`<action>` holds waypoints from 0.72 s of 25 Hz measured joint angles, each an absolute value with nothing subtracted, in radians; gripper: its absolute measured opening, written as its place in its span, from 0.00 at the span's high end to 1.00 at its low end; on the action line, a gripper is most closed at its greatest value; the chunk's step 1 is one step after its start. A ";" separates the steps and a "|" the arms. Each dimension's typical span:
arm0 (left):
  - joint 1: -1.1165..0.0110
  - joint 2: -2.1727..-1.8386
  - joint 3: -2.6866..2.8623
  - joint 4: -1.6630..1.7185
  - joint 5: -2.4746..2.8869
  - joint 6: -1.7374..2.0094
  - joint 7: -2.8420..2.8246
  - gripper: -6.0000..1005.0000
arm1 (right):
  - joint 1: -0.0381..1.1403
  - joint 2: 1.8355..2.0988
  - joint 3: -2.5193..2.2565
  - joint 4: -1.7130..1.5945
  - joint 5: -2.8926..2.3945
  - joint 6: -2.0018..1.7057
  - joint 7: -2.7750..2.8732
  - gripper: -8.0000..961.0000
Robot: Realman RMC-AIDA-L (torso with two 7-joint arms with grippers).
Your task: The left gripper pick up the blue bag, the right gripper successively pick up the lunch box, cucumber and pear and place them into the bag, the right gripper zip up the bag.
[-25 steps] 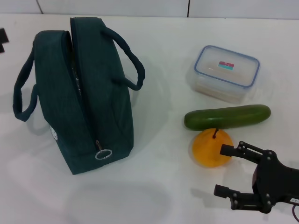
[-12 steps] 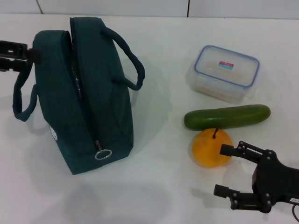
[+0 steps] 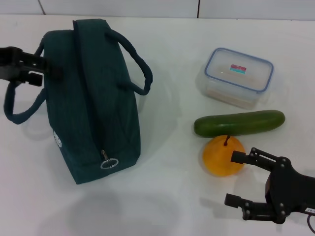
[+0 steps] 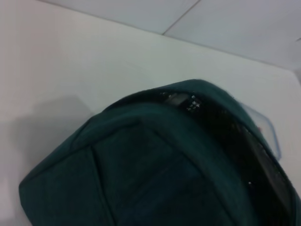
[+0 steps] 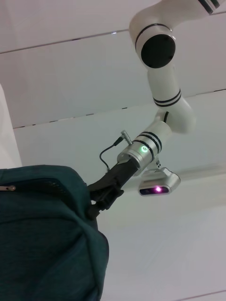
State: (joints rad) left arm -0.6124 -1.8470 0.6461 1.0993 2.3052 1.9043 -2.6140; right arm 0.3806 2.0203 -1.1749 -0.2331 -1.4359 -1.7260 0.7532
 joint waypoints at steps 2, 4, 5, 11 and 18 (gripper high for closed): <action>-0.627 -1.857 0.647 1.100 2.336 1.904 -2.614 0.18 | 0.381 2.020 -1.174 -0.233 -1.436 -1.725 0.753 0.09; -0.640 -1.865 0.649 1.103 2.363 1.904 -2.614 0.18 | 0.381 2.020 -1.173 -0.233 -1.436 -1.725 0.753 0.09; -0.644 -1.867 0.650 1.104 2.369 1.904 -2.614 0.18 | 0.381 2.020 -1.172 -0.233 -1.436 -1.725 0.753 0.09; -0.650 -1.868 0.656 1.108 2.371 1.903 -2.603 0.25 | 0.382 2.020 -1.170 -0.233 -1.436 -1.725 0.753 0.09; -0.643 -1.868 0.651 1.109 2.340 1.902 -2.578 0.59 | 0.381 2.020 -1.170 -0.233 -1.436 -1.726 0.753 0.09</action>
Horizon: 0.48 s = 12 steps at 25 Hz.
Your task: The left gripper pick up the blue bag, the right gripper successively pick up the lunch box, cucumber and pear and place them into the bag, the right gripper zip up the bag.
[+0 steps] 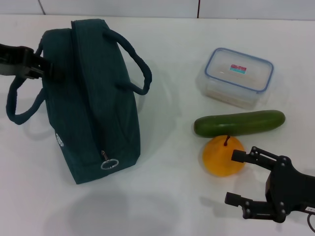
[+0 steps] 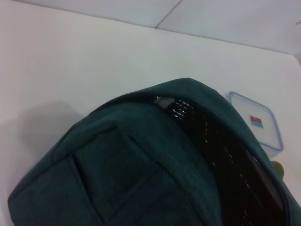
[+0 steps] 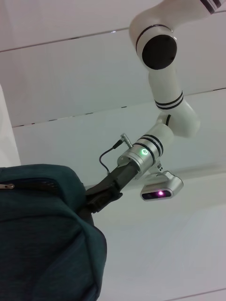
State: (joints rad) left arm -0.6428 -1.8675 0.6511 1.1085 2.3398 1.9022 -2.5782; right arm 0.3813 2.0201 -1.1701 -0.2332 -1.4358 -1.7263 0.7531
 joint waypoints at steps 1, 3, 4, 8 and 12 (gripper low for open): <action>-0.643 -1.867 0.654 1.107 2.340 1.903 -2.578 0.63 | 0.381 2.020 -1.170 -0.233 -1.436 -1.727 0.753 0.09; -0.643 -1.867 0.656 1.106 2.342 1.903 -2.580 0.73 | 0.381 2.020 -1.171 -0.233 -1.436 -1.727 0.753 0.09; -0.643 -1.867 0.656 1.106 2.342 1.905 -2.582 0.78 | 0.381 2.020 -1.171 -0.233 -1.436 -1.728 0.753 0.09; -0.643 -1.865 0.655 1.109 2.337 1.908 -2.585 0.86 | 0.379 2.020 -1.170 -0.231 -1.425 -1.731 0.753 0.09; -0.643 -1.862 0.651 1.104 2.332 1.911 -2.586 0.91 | 0.378 2.019 -1.170 -0.198 -1.368 -1.748 0.753 0.09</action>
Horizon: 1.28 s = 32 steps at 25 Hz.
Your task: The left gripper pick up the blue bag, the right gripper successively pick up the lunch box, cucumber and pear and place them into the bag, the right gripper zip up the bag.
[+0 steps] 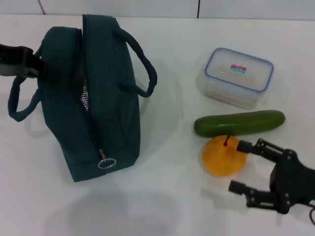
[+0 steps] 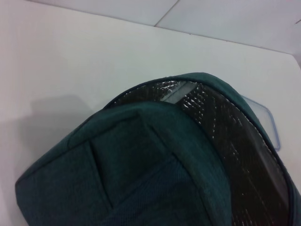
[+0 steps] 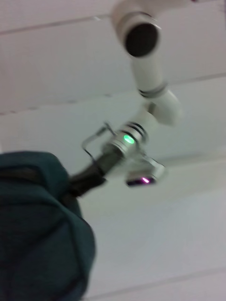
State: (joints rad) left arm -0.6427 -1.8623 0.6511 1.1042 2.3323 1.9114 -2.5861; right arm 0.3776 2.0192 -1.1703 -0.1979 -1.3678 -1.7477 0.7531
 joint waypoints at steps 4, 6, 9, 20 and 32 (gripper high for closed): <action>-0.643 -1.862 0.649 1.102 2.312 1.928 -2.591 0.96 | 0.368 2.017 -1.169 -0.147 -1.239 -1.811 0.777 0.09; -0.643 -1.862 0.649 1.101 2.292 1.935 -2.598 0.96 | 0.366 2.017 -1.169 -0.097 -1.125 -1.853 0.843 0.09; -0.643 -1.860 0.648 1.100 2.262 1.939 -2.609 0.95 | 0.362 2.017 -1.169 -0.007 -0.926 -1.886 1.011 0.09; -0.622 -1.854 0.646 1.097 2.105 1.964 -2.656 0.96 | 0.313 2.013 -1.169 0.057 -0.676 -1.664 1.549 0.09; -0.624 -1.860 0.648 1.097 2.097 1.964 -2.652 0.96 | 0.369 2.022 -1.170 0.043 -0.679 -1.488 1.740 0.10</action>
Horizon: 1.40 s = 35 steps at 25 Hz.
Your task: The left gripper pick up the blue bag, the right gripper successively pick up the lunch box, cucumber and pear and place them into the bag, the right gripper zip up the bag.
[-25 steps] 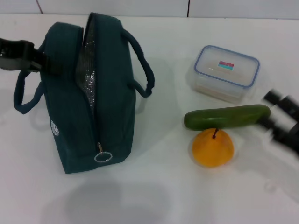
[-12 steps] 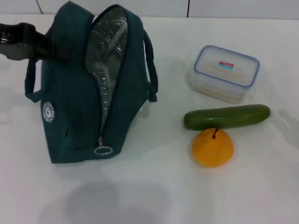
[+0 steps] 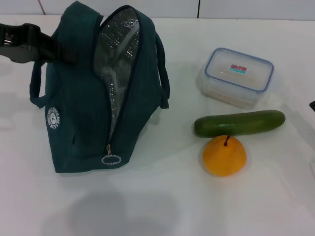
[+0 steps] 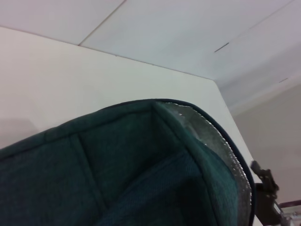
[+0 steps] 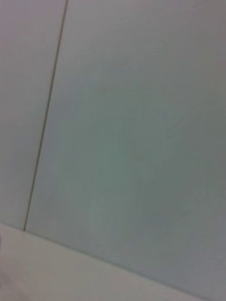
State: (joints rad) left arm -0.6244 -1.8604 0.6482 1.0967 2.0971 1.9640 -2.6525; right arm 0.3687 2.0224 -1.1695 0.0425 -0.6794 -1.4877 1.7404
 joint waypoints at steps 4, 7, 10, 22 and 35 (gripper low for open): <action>-0.631 -1.863 0.651 1.097 2.097 1.961 -2.651 0.95 | 0.395 2.027 -1.170 0.026 -0.679 -1.413 1.766 0.10; -0.637 -1.864 0.653 1.097 2.097 1.960 -2.649 0.95 | 0.424 2.029 -1.177 0.014 -0.681 -1.363 1.768 0.10; -0.640 -1.866 0.655 1.098 2.098 1.959 -2.646 0.95 | 0.453 2.029 -1.179 0.011 -0.687 -1.328 1.769 0.10; -0.656 -1.867 0.656 1.106 2.105 1.959 -2.654 0.95 | 0.557 2.028 -1.189 0.007 -0.761 -1.194 1.792 0.10; -0.663 -1.868 0.669 1.106 2.109 1.957 -2.652 0.95 | 0.579 2.028 -1.198 -0.016 -0.773 -1.179 1.795 0.11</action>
State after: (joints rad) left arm -0.6625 -1.8678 0.6691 1.1060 2.1095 1.9572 -2.6521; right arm 0.5790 2.0279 -1.1983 -0.0157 -0.7726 -1.1794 1.7947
